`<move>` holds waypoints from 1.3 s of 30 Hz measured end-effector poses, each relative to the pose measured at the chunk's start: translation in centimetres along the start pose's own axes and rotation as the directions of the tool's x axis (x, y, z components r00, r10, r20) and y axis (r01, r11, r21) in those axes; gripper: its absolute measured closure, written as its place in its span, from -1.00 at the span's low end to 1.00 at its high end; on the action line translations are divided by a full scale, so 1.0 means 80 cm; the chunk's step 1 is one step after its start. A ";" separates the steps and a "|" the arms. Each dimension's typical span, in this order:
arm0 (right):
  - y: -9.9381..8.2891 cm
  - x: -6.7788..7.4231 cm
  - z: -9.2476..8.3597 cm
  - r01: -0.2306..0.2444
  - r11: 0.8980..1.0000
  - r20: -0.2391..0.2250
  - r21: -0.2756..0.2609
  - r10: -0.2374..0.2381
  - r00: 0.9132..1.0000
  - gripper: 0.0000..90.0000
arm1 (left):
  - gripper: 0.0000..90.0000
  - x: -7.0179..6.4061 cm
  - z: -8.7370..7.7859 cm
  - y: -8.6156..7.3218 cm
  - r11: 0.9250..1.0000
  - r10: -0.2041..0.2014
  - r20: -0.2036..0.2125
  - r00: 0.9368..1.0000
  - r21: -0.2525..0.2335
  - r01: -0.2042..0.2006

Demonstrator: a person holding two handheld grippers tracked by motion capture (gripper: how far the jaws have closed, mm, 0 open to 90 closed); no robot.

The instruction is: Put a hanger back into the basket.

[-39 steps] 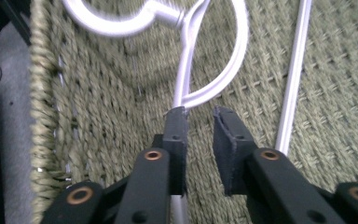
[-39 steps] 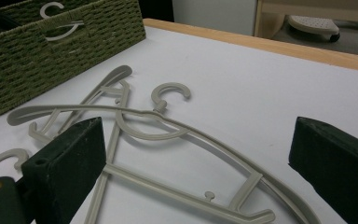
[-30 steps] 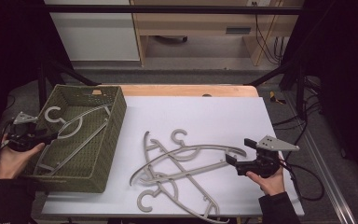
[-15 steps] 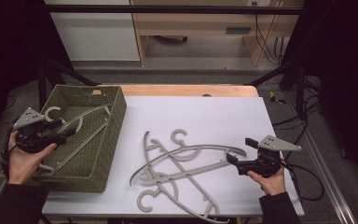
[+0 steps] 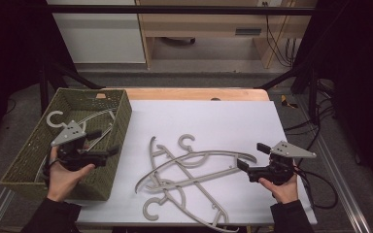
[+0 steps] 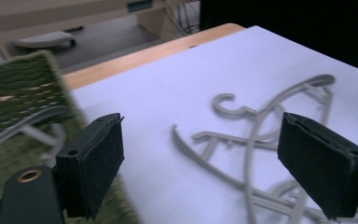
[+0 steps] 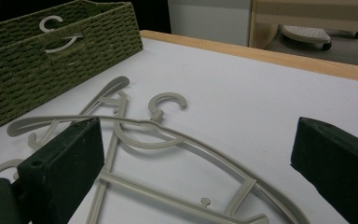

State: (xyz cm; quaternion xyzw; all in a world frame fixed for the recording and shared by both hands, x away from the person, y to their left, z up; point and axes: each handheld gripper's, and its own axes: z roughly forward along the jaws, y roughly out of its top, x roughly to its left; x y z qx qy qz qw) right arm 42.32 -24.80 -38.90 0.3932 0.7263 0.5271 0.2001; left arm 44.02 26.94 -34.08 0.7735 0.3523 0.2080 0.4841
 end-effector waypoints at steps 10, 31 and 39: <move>-0.001 0.001 0.002 0.002 1.000 -0.002 0.004 -0.002 1.000 -0.93 | -0.78 -0.046 0.044 -0.001 0.995 0.065 0.113 0.992 0.066 -0.073; -0.001 0.002 0.001 0.004 1.000 -0.005 0.009 -0.004 1.000 -0.92 | -0.63 -0.087 0.131 -0.011 0.949 0.134 0.191 0.972 0.256 -0.181; -0.002 0.002 0.004 0.010 1.000 -0.009 0.015 -0.010 1.000 -0.92 | -0.45 -0.087 0.168 -0.018 0.903 0.158 0.212 0.964 0.365 -0.228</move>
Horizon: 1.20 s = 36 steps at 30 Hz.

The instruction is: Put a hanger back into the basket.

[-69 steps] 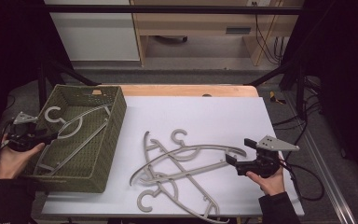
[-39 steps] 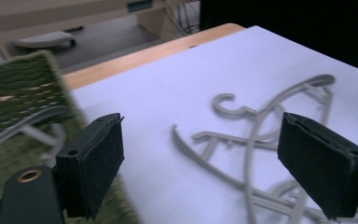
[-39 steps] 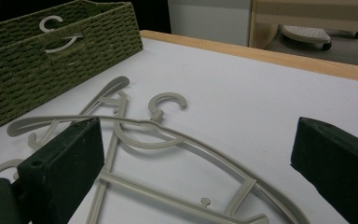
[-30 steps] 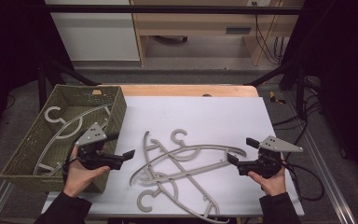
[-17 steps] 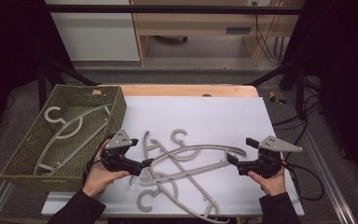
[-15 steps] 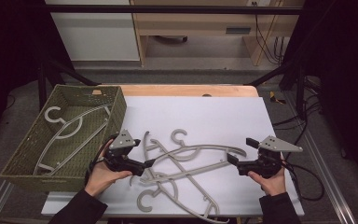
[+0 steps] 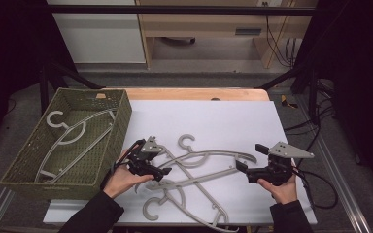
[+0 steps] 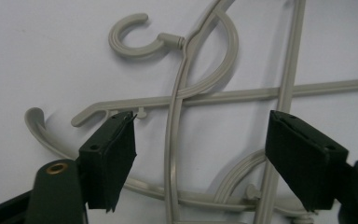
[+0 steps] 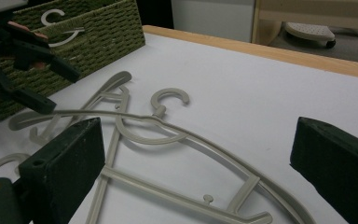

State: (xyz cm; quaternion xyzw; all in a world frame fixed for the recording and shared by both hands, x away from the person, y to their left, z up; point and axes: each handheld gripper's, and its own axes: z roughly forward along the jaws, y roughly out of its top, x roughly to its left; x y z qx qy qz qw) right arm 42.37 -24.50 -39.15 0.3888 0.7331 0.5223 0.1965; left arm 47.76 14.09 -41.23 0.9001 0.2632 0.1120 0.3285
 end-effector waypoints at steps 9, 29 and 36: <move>-0.001 0.001 0.002 0.002 1.000 -0.002 0.007 -0.002 1.000 -0.92 | -0.19 0.015 0.034 -0.001 0.995 -0.012 -0.016 1.000 0.098 0.014; -0.002 0.001 0.005 0.010 1.000 -0.013 0.022 -0.010 1.000 -0.92 | 0.55 0.024 0.070 0.001 0.984 0.010 -0.004 1.000 0.180 -0.009; -0.002 0.001 0.006 0.011 1.000 -0.015 0.025 -0.011 1.000 -0.92 | 0.77 0.021 0.072 0.002 0.982 0.024 -0.005 1.000 0.188 -0.022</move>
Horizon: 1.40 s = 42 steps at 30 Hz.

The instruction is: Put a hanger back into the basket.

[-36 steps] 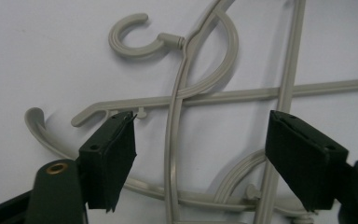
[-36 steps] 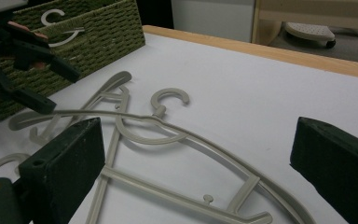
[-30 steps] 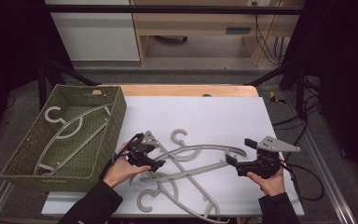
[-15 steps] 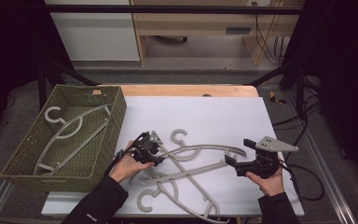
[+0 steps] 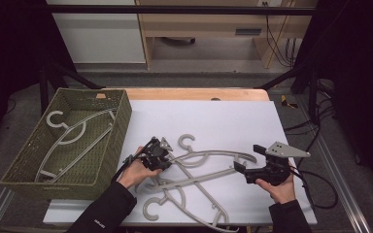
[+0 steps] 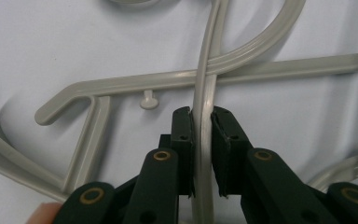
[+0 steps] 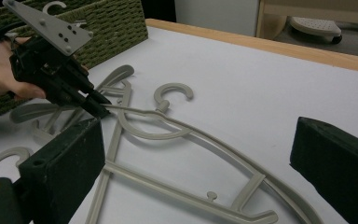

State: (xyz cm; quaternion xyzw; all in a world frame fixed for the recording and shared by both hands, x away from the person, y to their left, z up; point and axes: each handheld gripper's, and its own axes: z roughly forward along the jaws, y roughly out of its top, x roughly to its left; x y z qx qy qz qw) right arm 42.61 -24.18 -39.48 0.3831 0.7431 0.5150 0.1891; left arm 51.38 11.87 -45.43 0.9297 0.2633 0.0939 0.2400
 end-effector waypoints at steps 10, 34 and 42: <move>-0.001 -0.001 0.001 -0.009 1.000 0.000 0.002 0.009 1.000 -0.92 | 0.81 -0.011 -0.006 -0.003 0.999 0.032 0.003 0.999 0.013 -0.032; -0.001 -0.002 -0.003 -0.010 1.000 0.005 -0.006 0.010 1.000 -0.92 | 0.82 -0.030 -0.070 -0.024 0.985 -0.049 -0.029 0.998 -0.169 0.043; 0.000 -0.003 -0.007 -0.016 1.000 0.011 -0.013 0.016 1.000 -0.92 | 0.82 -0.025 -0.097 -0.028 0.973 -0.085 -0.073 0.994 -0.219 0.067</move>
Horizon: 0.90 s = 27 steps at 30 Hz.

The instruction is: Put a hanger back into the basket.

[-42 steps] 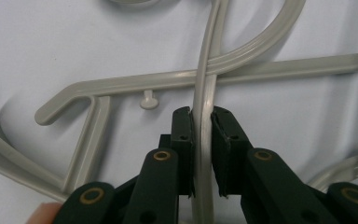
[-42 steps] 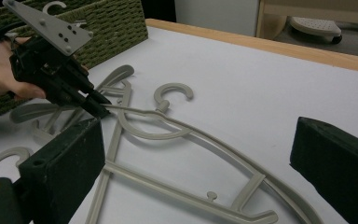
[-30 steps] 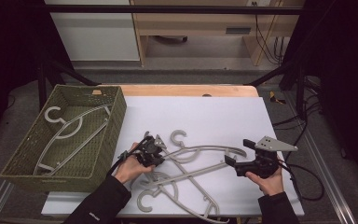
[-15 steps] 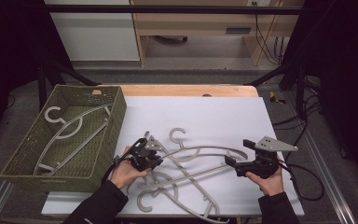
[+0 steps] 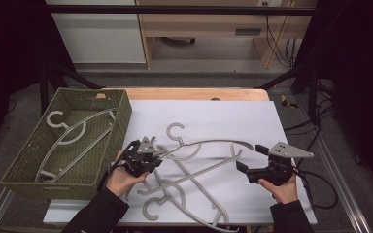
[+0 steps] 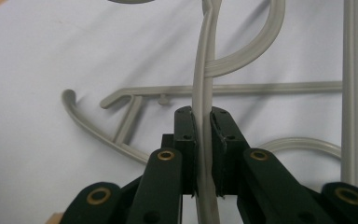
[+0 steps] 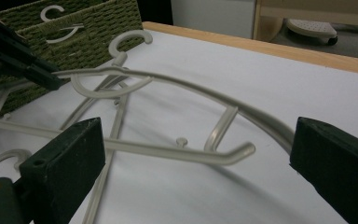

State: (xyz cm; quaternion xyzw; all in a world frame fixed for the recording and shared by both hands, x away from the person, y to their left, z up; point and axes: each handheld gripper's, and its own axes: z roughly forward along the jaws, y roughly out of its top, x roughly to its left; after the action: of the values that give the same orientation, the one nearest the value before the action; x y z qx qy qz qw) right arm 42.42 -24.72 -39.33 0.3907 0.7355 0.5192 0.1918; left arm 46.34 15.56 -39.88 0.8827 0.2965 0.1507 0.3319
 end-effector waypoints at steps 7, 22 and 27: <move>0.000 -0.001 -0.002 0.006 1.000 0.013 -0.005 -0.006 1.000 -0.93 | 0.81 0.013 -0.038 0.003 0.996 -0.045 -0.066 0.997 -0.075 0.040; 0.000 -0.003 -0.003 0.006 1.000 0.016 -0.007 -0.006 1.000 -0.93 | 0.82 0.032 -0.090 0.007 0.991 -0.048 -0.139 0.989 -0.131 0.030; 0.000 -0.003 -0.003 0.008 1.000 0.020 -0.007 -0.008 1.000 -0.93 | 0.82 0.042 -0.111 0.008 0.986 -0.061 -0.161 0.985 -0.163 0.034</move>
State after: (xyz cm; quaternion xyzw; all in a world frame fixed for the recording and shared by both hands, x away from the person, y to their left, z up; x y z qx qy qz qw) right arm 42.42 -25.05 -39.23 0.3922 0.7334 0.5170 0.2025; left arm 45.09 21.73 -32.69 0.8303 0.3311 0.2389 0.3793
